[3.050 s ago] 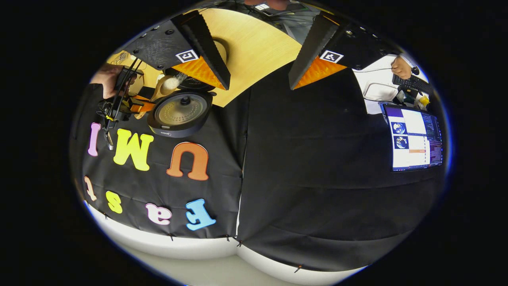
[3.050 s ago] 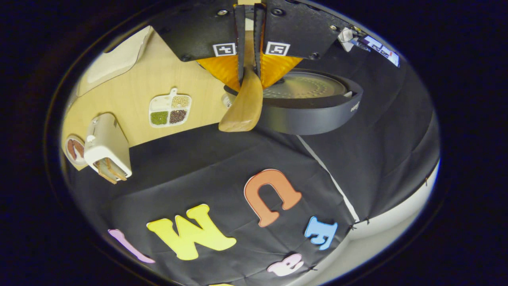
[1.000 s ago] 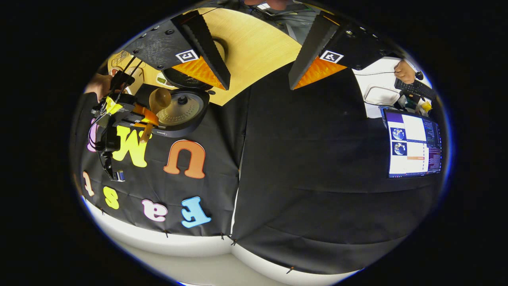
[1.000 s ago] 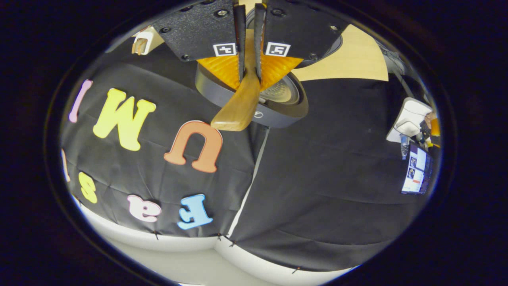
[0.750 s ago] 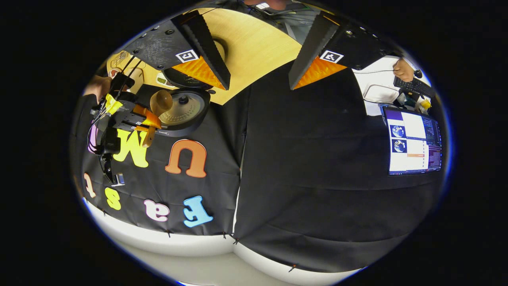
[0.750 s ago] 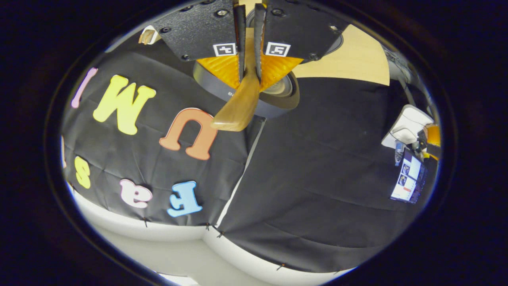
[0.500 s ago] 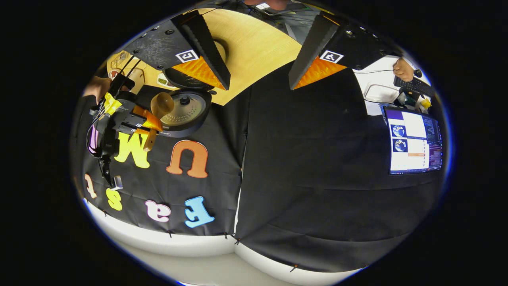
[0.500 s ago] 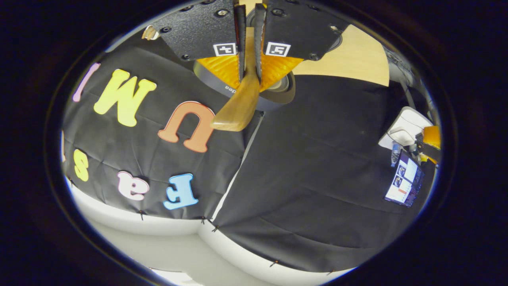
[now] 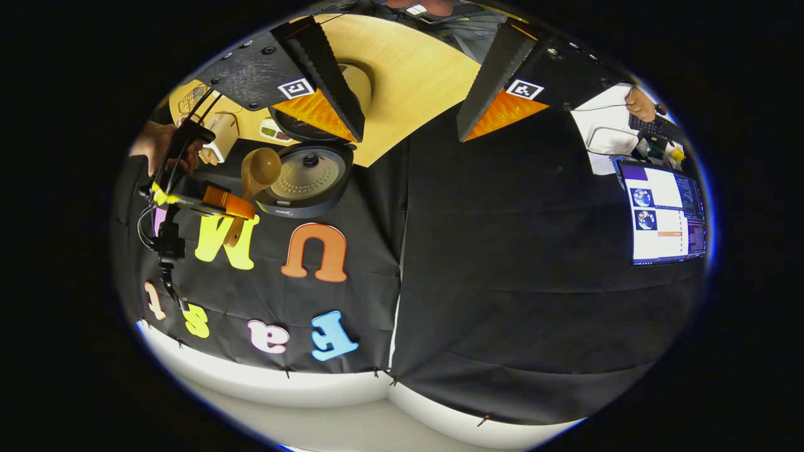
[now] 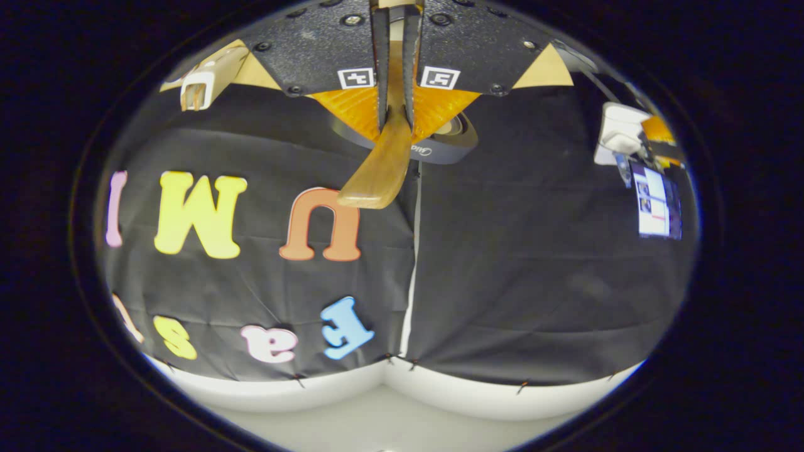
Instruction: Close the left gripper, press the button to open the rice cooker; take a wooden spoon from the chopstick holder with the right hand, scoop a spoonful of rice and pour it into the rice cooker, then put the wooden spoon back into the chopstick holder.
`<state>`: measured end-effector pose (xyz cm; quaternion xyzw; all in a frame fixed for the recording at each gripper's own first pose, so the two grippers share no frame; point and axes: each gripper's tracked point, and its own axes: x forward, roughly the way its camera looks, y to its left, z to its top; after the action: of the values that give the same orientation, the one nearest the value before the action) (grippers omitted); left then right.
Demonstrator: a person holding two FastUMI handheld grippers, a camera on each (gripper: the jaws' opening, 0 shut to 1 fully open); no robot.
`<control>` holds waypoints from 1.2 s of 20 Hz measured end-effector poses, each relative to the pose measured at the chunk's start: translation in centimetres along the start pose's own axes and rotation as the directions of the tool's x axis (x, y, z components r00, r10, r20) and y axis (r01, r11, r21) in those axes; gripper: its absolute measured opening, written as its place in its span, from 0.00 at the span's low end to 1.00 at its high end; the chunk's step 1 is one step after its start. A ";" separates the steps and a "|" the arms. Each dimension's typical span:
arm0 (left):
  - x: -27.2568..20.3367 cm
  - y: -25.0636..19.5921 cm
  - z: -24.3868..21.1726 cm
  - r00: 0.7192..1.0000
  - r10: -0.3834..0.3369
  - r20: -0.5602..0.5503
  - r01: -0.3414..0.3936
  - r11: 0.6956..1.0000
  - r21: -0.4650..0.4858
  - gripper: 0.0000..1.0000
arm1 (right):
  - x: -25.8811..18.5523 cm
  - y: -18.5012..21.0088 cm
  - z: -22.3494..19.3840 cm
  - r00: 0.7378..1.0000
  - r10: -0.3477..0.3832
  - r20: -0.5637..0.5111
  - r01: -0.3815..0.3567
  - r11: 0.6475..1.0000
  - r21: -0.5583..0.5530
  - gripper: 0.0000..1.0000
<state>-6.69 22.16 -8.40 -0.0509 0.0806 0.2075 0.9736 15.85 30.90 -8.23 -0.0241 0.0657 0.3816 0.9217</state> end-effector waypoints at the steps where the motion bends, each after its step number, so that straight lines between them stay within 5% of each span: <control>1: 0.0 -0.6 0.2 1.000 -0.012 0.002 0.012 1.000 0.004 0.95 | -0.6 -0.9 0.1 1.000 -0.004 -0.004 0.004 0.998 0.061 0.14; 7: 0.9 -6.2 0.9 0.993 -0.118 -0.002 0.118 0.992 0.048 0.95 | -6.3 -8.0 0.4 0.996 -0.087 -0.003 0.083 0.931 0.357 0.13; 11: 2.0 -9.9 1.4 0.982 -0.186 -0.002 0.186 0.981 0.053 0.95 | -11.2 -14.9 0.8 0.979 -0.204 -0.005 0.187 0.885 0.426 0.13; 16: 3.4 -12.8 1.0 0.979 -0.203 -0.028 0.204 0.976 0.069 0.95 | -19.5 -23.3 -1.0 0.928 -0.370 -0.034 0.349 0.838 0.419 0.13; 24: 3.9 -18.5 0.2 0.972 -0.231 -0.047 0.234 0.968 0.089 0.95 | -28.2 -36.2 -6.5 0.805 -0.579 -0.129 0.569 0.691 0.446 0.13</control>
<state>4.49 6.97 -7.68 -0.0177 0.1017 0.0870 0.9908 21.03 -15.06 -10.90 0.1819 0.1340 0.0476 0.9730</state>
